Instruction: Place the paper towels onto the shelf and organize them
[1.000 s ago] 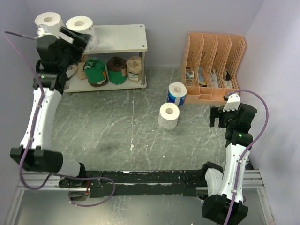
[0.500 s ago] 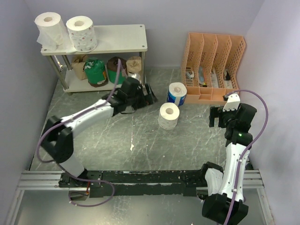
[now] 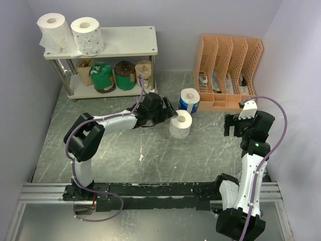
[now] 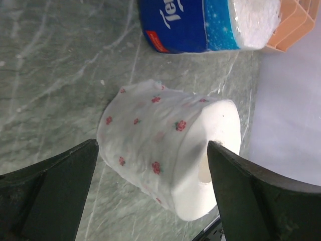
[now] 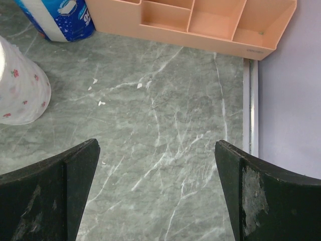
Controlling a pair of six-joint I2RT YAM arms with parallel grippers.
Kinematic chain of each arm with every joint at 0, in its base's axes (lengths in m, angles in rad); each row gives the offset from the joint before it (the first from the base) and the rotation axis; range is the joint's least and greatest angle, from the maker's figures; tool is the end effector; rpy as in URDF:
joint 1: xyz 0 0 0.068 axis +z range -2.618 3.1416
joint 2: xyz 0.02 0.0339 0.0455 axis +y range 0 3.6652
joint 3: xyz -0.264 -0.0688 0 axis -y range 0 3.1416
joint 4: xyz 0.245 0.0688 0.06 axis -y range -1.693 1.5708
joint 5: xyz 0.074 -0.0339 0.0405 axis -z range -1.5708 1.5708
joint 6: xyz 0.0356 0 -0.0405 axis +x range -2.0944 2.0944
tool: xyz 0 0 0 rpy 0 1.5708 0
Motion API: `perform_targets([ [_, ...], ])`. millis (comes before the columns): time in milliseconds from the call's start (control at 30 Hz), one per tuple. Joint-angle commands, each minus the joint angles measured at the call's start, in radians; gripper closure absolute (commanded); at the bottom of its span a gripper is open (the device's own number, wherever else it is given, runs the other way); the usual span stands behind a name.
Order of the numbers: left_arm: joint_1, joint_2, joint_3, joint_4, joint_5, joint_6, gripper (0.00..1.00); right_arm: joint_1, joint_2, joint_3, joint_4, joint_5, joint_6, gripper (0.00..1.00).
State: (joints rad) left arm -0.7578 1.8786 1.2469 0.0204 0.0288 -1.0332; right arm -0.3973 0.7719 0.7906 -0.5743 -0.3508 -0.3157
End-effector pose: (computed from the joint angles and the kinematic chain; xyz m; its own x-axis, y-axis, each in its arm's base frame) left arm 0.3065 -0.2914 0.2059 -0.8183 -0.4077 -0.4051 0.0025 0.7023 -0.7119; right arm 0.1577 -0.0529 0.3055 -0.4916 -0.1099 -0.8639 -0.0615 0.9939 -0.0915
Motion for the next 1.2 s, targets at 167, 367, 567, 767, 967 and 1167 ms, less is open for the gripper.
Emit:
perform_targets([
  [167,-0.061,0.051,0.061,0.097,0.033,-0.041,0.05,0.001,0.004,-0.01,0.006,0.007,-0.004,0.0],
  [367,-0.068,0.045,0.043,0.109,0.026,-0.047,0.43,0.002,0.0,-0.011,0.008,0.009,-0.002,0.0],
  [567,-0.069,0.039,0.067,0.055,0.031,-0.026,0.93,0.001,0.0,-0.01,0.006,0.005,-0.004,0.0],
  [767,-0.079,-0.003,0.035,0.105,0.066,-0.029,0.93,0.002,-0.002,-0.011,0.005,0.006,-0.005,0.0],
  [967,-0.082,-0.167,0.06,0.007,-0.046,-0.087,0.93,0.002,-0.003,-0.011,0.006,0.003,-0.006,0.0],
  [1167,-0.085,-0.288,0.177,-0.1,-0.135,-0.123,0.93,0.002,0.001,-0.01,0.005,-0.001,-0.007,0.0],
])
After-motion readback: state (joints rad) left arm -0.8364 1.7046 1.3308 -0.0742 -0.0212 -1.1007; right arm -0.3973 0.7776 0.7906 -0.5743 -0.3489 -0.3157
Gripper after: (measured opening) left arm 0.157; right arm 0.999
